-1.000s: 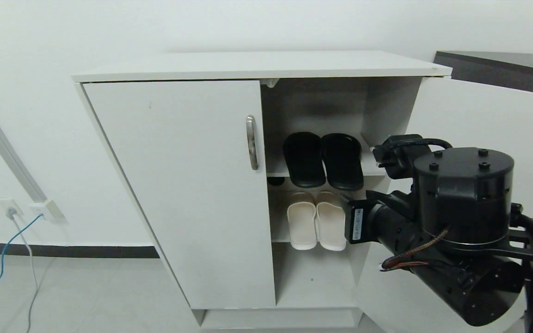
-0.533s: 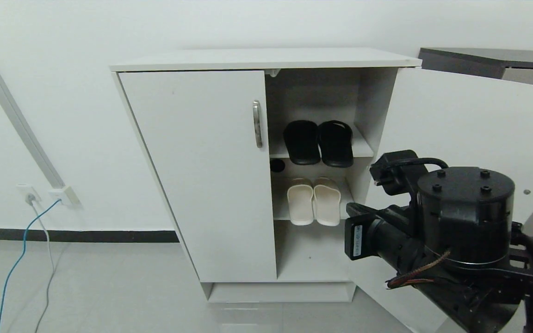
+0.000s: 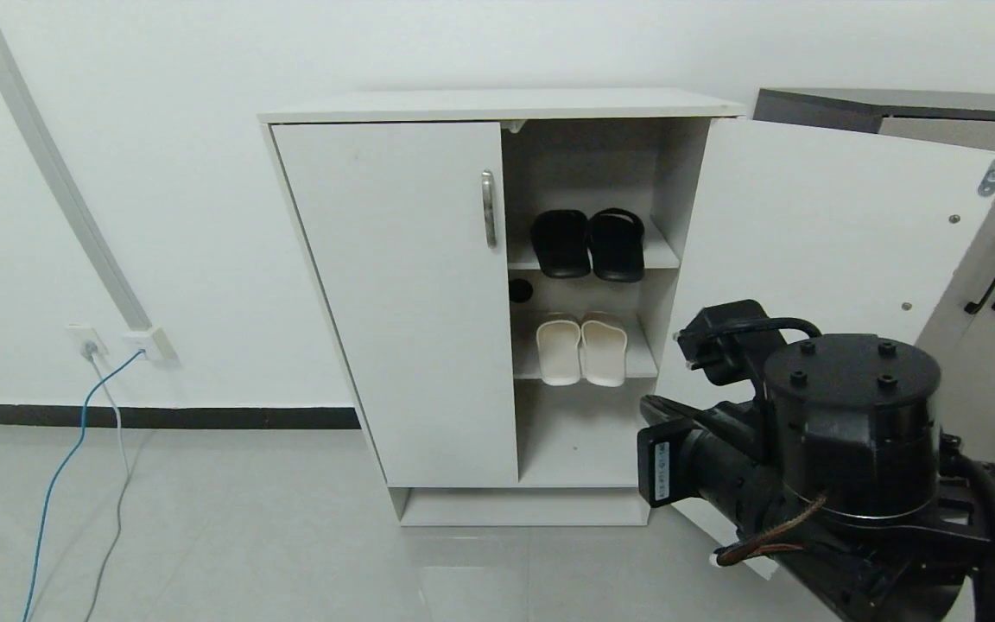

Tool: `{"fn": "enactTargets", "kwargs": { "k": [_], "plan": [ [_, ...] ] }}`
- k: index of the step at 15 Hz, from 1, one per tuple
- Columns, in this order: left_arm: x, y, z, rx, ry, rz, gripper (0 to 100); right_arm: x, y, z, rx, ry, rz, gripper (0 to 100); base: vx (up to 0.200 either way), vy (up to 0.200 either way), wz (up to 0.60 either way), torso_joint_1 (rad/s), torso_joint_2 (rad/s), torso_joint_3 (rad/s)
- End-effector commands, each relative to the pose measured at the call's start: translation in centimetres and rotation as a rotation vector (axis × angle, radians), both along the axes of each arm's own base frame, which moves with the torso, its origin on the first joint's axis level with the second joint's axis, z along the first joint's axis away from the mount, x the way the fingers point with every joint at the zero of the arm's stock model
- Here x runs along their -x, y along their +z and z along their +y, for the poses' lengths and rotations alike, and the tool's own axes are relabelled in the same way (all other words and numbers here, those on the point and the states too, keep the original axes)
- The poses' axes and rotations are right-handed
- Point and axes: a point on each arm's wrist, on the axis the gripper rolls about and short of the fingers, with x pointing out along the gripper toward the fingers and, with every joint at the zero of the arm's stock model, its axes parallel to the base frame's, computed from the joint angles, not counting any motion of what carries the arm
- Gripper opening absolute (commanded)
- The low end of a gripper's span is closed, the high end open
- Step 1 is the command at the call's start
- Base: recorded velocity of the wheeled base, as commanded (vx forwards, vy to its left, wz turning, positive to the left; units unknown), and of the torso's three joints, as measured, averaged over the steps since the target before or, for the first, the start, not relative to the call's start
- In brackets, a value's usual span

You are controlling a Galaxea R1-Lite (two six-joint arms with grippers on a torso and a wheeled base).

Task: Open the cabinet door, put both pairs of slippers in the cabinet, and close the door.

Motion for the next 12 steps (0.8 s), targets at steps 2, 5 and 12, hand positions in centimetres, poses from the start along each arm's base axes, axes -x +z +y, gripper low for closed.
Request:
{"fn": "enactTargets", "kwargs": {
  "k": [2,5,12],
  "plan": [
    [-0.01,0.00,0.00,0.001,0.000,0.001,0,-0.16,-0.40,0.18,0.012,-0.001,0.008,0,0.000,0.000,0.00,0.000,0.00,0.000],
    [-0.01,0.00,0.00,0.001,0.000,0.001,0,-0.15,-0.31,0.17,0.008,-0.003,0.006,0,0.000,0.000,0.00,0.000,0.00,0.000],
    [-0.01,0.00,0.00,0.003,0.000,0.001,0,-0.17,-0.36,0.19,0.011,-0.002,0.006,0,0.000,0.000,0.00,0.000,0.00,0.000]
  ]
}}
